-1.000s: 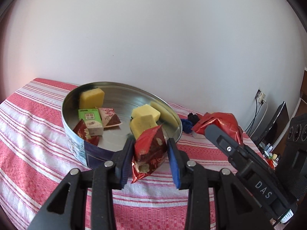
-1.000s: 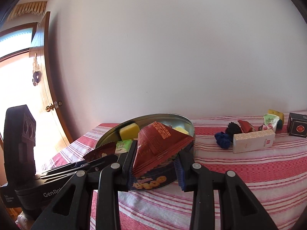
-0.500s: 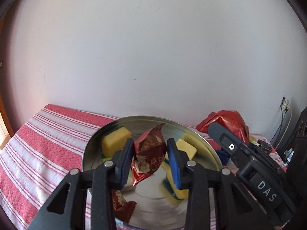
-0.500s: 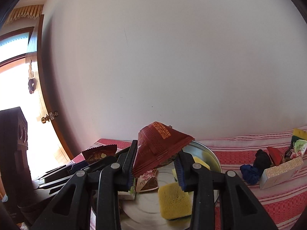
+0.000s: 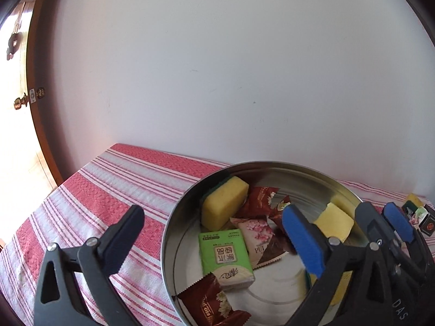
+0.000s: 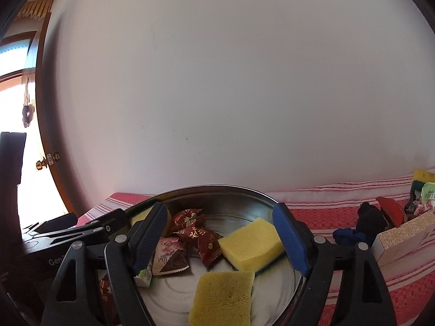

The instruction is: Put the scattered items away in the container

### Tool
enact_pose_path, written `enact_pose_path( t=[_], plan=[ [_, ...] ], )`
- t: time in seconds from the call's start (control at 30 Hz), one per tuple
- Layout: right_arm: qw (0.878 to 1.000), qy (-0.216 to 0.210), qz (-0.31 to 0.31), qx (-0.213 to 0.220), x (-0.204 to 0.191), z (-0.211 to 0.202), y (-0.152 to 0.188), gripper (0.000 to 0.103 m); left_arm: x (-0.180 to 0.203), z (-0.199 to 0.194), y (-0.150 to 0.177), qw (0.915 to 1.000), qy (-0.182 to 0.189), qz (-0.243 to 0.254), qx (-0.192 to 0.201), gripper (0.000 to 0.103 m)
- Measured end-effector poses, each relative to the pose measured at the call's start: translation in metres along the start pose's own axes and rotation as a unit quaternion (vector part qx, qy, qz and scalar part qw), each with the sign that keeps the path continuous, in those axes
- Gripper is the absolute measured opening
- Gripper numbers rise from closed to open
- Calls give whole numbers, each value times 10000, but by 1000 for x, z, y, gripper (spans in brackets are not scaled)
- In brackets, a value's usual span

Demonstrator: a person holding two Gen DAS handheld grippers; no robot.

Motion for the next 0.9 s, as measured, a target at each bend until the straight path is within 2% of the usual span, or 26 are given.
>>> enact_pose_path(
  t=[0.17,0.3,0.5,0.57,0.7,0.9],
  plan=[
    [9992,211,-257,212,-8,-11,-4,83,-2,5,4,9998,-114,98,90,103],
    [9984,353,-316,292,-8,-18,-4,84,-1,-3,5,9991,-100,151,380,103],
    [9979,522,-273,269,-5,-24,0,87,-3,-5,5,9983,-109,200,535,103],
    [9979,531,-255,272,-7,-27,2,91,3,-8,9,9992,-12,194,338,103],
    [9978,582,-174,280,-5,-34,5,93,7,-1,22,9986,316,-32,-431,103],
    [9973,672,-22,284,2,-42,9,96,16,-3,31,9984,158,99,-540,103]
  ],
)
Point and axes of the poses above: each gripper's, at about its wrist camera, not at the fingertips, and z roughly the way its jaws point, x to its right, y to its underside, the point moved 6 cm from there along z, roughly the way its jaws point, and after that the axes turned 13 degrees about -z, right-handed, at the moved point
